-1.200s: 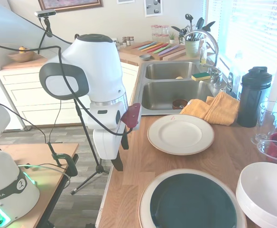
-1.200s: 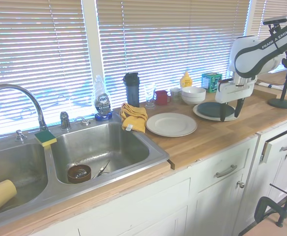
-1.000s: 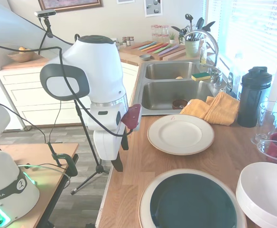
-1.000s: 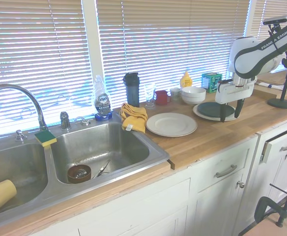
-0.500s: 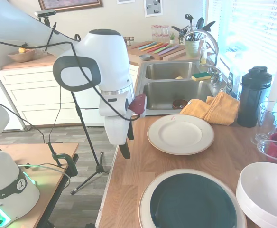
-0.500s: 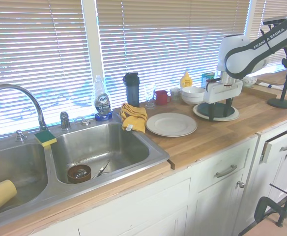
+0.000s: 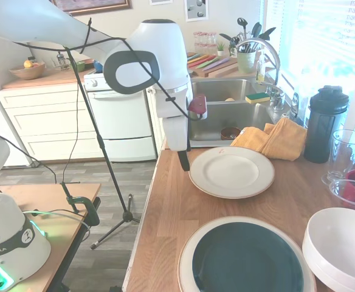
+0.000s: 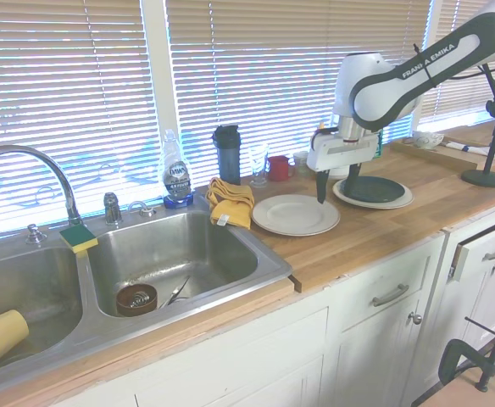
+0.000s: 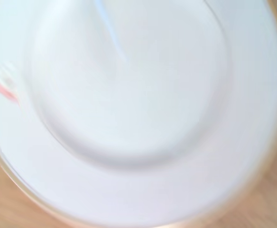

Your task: Wipe the white plate in clockwise motion

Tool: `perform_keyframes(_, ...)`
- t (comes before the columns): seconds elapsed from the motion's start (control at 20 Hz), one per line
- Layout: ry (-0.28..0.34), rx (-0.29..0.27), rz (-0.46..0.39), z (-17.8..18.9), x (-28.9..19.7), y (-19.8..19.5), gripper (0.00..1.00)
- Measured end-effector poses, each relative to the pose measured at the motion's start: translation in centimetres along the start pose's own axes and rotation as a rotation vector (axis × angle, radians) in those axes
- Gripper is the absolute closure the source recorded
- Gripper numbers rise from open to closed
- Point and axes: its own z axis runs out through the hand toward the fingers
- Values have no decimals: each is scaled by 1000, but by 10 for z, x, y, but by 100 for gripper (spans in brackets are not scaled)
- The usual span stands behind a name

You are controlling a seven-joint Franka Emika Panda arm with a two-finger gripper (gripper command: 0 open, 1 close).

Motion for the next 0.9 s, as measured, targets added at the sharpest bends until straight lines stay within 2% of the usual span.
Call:
perform_keyframes(0.2,38,82,20,7,3,-43,0)
perform_keyframes(0.65,84,187,46,3,25,-141,0)
perform_keyframes(0.9,123,228,61,13,57,-186,0)
